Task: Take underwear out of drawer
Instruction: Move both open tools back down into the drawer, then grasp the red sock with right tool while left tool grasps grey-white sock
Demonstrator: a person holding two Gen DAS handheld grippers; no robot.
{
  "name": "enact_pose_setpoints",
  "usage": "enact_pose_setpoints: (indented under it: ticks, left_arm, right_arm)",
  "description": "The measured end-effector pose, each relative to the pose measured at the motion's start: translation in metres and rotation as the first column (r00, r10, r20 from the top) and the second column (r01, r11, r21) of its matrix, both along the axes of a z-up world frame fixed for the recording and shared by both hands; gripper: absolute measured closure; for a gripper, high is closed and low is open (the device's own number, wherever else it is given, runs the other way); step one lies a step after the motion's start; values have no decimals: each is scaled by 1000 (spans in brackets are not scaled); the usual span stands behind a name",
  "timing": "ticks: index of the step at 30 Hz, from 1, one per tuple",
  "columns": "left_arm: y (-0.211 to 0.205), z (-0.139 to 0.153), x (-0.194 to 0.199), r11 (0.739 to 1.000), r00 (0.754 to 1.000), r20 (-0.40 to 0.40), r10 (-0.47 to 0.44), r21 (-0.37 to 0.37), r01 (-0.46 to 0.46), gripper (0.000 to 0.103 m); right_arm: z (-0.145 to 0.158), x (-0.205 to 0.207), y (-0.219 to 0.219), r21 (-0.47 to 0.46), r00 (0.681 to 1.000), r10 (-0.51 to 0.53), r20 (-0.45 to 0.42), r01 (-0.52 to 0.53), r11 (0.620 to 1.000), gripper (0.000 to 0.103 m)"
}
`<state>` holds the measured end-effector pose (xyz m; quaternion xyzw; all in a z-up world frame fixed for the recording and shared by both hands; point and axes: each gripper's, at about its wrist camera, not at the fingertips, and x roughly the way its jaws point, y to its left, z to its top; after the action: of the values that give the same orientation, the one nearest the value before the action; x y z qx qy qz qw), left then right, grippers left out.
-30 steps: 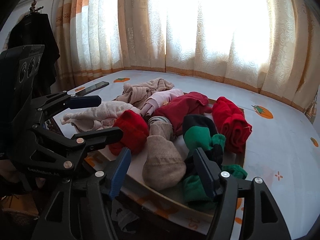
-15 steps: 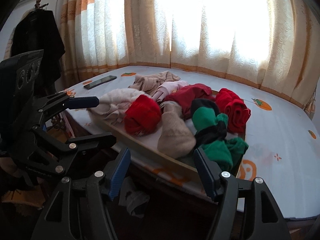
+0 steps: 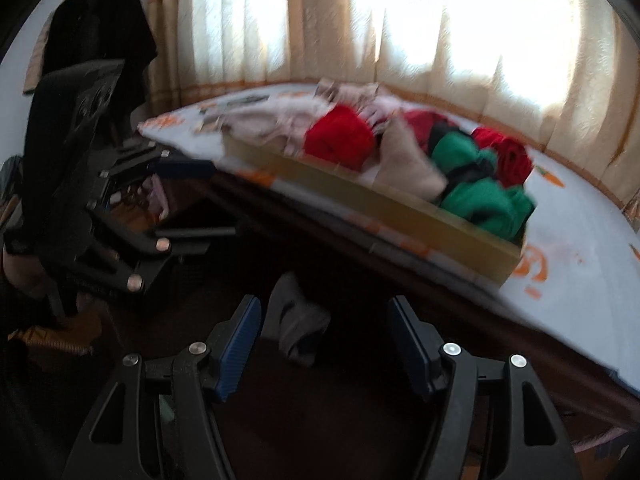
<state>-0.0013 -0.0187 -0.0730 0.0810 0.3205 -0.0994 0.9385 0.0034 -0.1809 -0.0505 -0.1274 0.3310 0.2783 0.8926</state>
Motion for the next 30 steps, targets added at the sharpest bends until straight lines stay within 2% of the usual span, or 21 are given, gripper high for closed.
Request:
enact_pose_setpoints:
  ticks: [4, 12, 16, 24, 30]
  left_arm:
    - [3, -12, -2, 1000, 999, -38, 7, 18, -6, 8]
    - [2, -31, 4, 998, 993, -118, 4, 62, 4, 8]
    - [4, -39, 6, 998, 987, -158, 5, 70, 6, 8]
    - [5, -47, 17, 996, 974, -228, -8, 82, 27, 4]
    - [-10, -55, 23, 987, 960, -274, -52, 130, 91, 4]
  right_arm:
    - [-19, -6, 6, -56, 998, 45, -50, -47, 997, 35]
    - [-49, -2, 16, -104, 981, 90, -171, -109, 989, 35]
    - [-70, 4, 26, -151, 958, 107, -266, -151, 977, 35]
    - [-90, 22, 33, -172, 916, 100, -389, -178, 969, 35]
    - [-107, 32, 45, -202, 876, 115, -469, -233, 951, 35]
